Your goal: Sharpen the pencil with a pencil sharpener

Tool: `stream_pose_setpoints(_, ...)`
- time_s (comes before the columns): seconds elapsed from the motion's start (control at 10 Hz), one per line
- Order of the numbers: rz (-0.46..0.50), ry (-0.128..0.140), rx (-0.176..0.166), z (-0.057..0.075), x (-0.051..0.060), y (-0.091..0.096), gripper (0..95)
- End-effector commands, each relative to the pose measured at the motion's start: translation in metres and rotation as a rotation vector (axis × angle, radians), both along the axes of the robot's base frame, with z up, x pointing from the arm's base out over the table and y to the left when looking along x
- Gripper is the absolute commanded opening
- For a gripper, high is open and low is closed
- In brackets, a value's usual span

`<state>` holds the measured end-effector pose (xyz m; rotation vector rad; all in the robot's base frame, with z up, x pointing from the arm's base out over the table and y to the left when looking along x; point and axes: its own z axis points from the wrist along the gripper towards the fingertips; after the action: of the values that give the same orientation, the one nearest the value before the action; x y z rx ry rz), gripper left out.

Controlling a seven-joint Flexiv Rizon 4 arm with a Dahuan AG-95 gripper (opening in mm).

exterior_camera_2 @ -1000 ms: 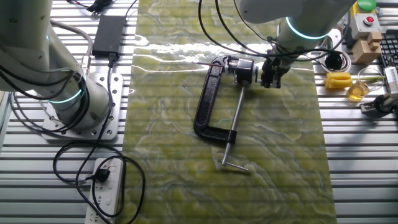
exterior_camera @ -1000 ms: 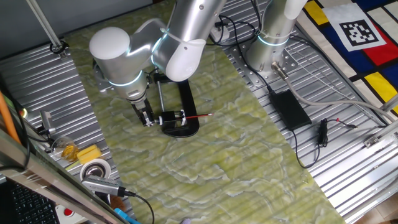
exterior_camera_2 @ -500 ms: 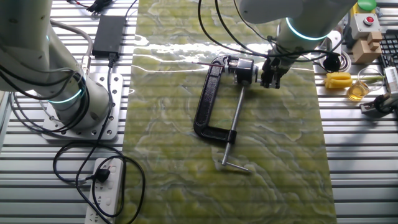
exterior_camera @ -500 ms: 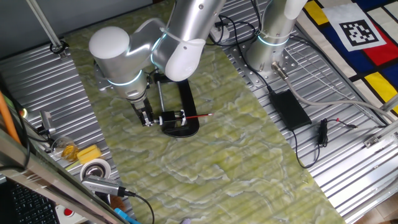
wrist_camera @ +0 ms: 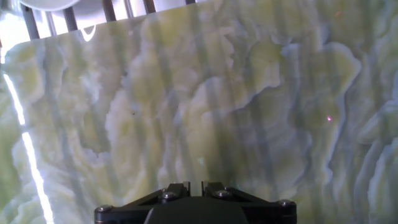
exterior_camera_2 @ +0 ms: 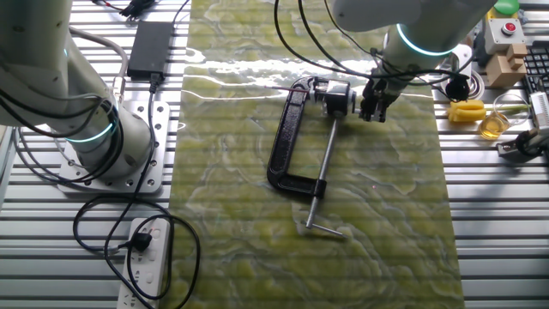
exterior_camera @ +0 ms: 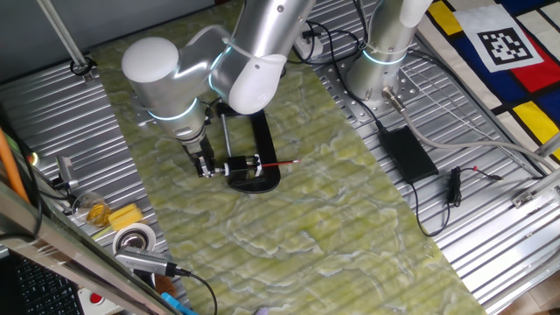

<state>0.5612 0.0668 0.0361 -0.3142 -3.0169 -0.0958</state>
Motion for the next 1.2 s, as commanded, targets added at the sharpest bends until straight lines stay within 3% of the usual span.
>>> stream_pose_setpoints(0.1,-0.001,0.000,0.003,0.0020,0.0003,0.0004,0.0)
stream_pose_setpoints(1.2,0.043,-0.013,-0.008,-0.0029,-0.0028,-0.0047,0.0)
